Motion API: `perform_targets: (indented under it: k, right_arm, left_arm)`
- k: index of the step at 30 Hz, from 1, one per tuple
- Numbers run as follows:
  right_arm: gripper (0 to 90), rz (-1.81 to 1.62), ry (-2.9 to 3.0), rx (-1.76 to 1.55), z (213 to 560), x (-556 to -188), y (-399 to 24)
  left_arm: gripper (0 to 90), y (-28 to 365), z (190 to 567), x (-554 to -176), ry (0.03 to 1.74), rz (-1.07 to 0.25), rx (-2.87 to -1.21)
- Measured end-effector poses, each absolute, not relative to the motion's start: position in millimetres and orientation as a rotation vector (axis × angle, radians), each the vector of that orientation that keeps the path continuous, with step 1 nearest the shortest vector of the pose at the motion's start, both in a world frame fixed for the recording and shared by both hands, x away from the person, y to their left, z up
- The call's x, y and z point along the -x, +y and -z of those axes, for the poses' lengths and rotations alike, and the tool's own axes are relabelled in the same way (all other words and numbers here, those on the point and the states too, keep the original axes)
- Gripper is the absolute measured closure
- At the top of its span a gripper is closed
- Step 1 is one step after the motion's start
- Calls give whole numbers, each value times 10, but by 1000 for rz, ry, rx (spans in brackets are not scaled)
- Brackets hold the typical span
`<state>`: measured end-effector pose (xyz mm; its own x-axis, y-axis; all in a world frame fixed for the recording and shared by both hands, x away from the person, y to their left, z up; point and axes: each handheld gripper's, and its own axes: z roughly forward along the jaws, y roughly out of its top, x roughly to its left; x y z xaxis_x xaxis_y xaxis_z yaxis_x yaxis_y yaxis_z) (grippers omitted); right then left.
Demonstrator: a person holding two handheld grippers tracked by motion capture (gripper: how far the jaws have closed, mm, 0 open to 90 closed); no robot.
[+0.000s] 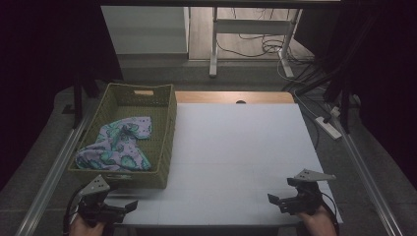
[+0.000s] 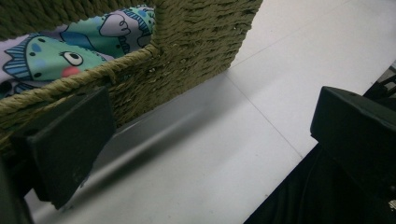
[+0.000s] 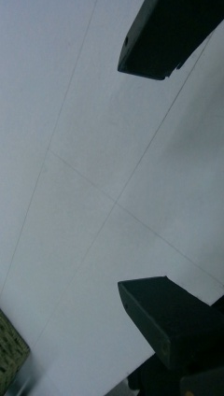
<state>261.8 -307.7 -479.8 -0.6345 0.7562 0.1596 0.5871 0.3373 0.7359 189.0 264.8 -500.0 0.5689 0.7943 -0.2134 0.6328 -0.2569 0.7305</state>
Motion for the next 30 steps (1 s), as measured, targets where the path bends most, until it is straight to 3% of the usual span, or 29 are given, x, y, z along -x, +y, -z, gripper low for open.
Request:
perform_targets:
  k: [30]
  right_arm:
    - [0, -1171, 2447, -1187, 4809, -2628, -3050]
  left_arm:
    - [0, 2640, 4993, -1886, 1130, -260, -1986]
